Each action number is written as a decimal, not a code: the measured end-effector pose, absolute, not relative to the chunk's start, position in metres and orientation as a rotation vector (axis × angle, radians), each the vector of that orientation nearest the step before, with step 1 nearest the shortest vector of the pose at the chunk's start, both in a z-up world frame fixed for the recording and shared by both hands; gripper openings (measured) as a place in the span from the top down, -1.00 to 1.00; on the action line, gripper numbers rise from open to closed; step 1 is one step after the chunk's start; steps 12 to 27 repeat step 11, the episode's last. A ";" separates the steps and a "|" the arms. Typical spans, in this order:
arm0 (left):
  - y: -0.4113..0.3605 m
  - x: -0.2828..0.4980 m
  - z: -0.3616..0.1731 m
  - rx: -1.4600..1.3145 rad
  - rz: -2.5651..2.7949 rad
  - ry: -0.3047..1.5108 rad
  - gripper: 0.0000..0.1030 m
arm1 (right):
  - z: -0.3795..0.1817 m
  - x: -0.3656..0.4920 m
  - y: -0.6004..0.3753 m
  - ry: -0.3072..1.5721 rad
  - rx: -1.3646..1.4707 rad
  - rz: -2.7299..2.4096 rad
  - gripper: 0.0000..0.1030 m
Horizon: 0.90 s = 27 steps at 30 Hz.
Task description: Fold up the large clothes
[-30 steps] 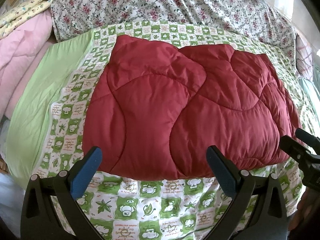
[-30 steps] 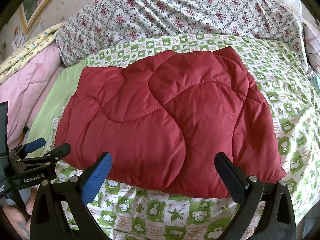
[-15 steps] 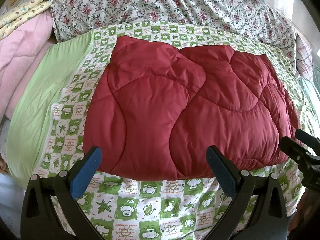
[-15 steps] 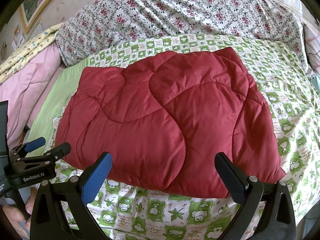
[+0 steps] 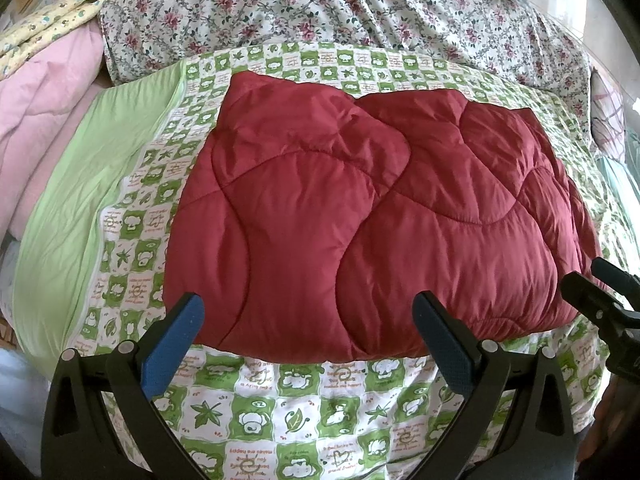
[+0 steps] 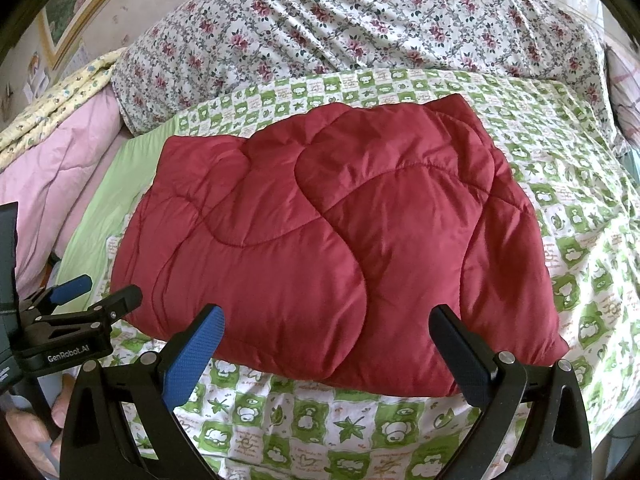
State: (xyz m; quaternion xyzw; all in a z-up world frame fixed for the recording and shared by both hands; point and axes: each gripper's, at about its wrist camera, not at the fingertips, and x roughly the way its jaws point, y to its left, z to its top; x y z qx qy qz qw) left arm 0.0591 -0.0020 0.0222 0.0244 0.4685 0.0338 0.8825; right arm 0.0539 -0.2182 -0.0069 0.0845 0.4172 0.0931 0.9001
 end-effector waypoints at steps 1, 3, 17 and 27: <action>-0.002 0.060 0.022 0.050 0.069 0.976 -1.00 | -0.007 0.054 -0.219 0.862 0.174 0.190 -0.99; -0.002 0.061 0.022 0.044 0.063 0.977 -1.00 | -0.007 0.054 -0.219 0.861 0.171 0.188 -0.99; -0.005 0.063 0.018 0.044 0.047 0.980 -1.00 | -0.010 0.055 -0.219 0.869 0.162 0.190 -0.99; -0.005 0.063 0.018 0.044 0.047 0.980 -1.00 | -0.010 0.055 -0.219 0.869 0.162 0.190 -0.99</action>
